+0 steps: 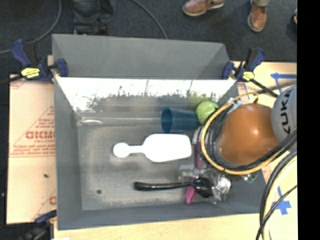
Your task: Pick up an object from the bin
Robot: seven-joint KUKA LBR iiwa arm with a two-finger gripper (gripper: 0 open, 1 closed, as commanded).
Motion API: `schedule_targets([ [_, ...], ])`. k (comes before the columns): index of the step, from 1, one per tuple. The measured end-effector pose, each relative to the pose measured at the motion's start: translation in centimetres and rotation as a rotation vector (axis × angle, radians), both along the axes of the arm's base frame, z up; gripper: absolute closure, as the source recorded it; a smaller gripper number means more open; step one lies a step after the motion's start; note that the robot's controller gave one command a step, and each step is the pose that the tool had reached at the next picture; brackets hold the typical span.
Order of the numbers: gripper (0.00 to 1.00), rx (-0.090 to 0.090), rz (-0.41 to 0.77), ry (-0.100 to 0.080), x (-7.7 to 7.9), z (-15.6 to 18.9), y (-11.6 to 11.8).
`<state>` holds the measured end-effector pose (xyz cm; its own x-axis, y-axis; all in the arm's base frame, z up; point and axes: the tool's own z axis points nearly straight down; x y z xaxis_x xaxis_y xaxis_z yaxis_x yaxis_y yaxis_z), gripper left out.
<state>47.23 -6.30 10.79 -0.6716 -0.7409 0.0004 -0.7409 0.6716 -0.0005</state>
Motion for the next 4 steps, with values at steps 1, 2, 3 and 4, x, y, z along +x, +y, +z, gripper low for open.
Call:
schedule_targets([
  [1, 0.00, -0.002, 0.058, -0.011, 1.1, -3.8, -0.9],
  [2, 1.00, 0.001, 0.151, -0.002, 3.2, -3.8, 2.2],
  [3, 1.00, 0.001, 0.152, -0.002, 3.2, -3.8, 2.2],
  [4, 1.00, 0.002, 0.152, 0.003, 3.0, -3.4, 2.2],
])
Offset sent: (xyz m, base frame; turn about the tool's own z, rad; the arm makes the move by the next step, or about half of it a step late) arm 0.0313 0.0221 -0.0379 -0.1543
